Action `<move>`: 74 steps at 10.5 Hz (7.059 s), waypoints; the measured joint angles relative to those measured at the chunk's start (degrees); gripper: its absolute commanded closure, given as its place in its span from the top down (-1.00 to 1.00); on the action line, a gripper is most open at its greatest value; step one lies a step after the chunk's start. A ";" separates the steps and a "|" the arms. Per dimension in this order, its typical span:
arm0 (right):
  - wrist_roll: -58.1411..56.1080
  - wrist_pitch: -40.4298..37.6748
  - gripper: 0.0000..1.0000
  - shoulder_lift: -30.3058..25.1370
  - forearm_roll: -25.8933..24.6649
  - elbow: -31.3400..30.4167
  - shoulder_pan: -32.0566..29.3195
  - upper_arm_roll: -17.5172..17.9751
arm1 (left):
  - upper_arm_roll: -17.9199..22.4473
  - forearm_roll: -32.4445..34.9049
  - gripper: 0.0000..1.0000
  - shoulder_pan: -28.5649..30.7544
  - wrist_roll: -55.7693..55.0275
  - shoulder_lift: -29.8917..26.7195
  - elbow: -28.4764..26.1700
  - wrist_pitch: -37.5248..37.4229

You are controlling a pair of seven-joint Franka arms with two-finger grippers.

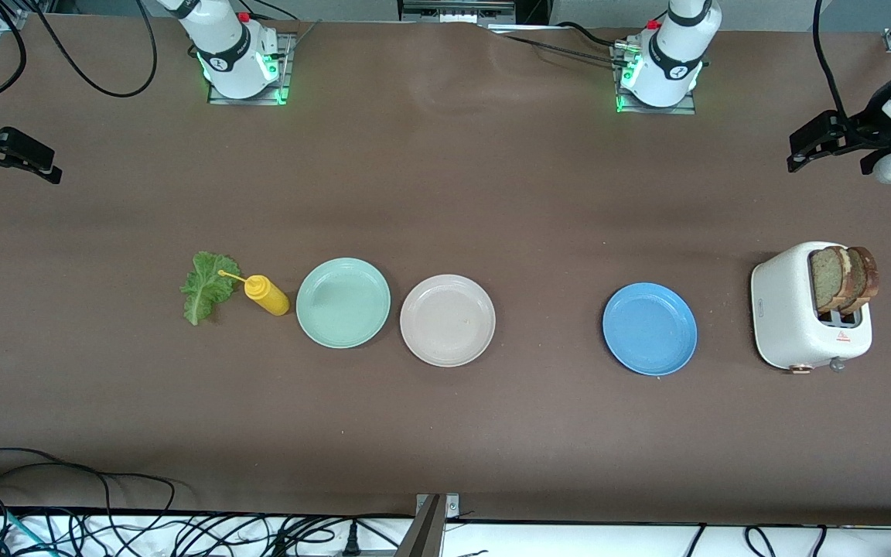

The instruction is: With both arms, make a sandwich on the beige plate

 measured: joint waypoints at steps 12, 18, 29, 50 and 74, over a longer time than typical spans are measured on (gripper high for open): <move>0.03 0.04 1.00 0.01 0.04 0.00 0.00 0.00 | 0.00 0.00 1.00 0.00 0.02 0.03 0.00 0.00; 0.04 0.02 1.00 0.01 0.05 0.00 0.00 0.00 | 0.00 0.00 1.00 0.01 0.02 0.08 0.00 0.00; 0.04 0.01 1.00 0.01 0.06 0.00 0.00 0.00 | 0.10 0.00 1.00 0.73 0.02 0.31 0.00 0.00; 0.04 0.00 1.00 0.12 0.09 0.00 -0.03 -0.09 | 0.25 -0.01 1.00 13.94 14.76 19.29 -3.14 24.50; 0.04 0.00 1.00 0.12 0.09 0.00 -0.03 -0.09 | 0.24 -1.94 -0.21 18.60 23.67 18.58 -14.99 31.73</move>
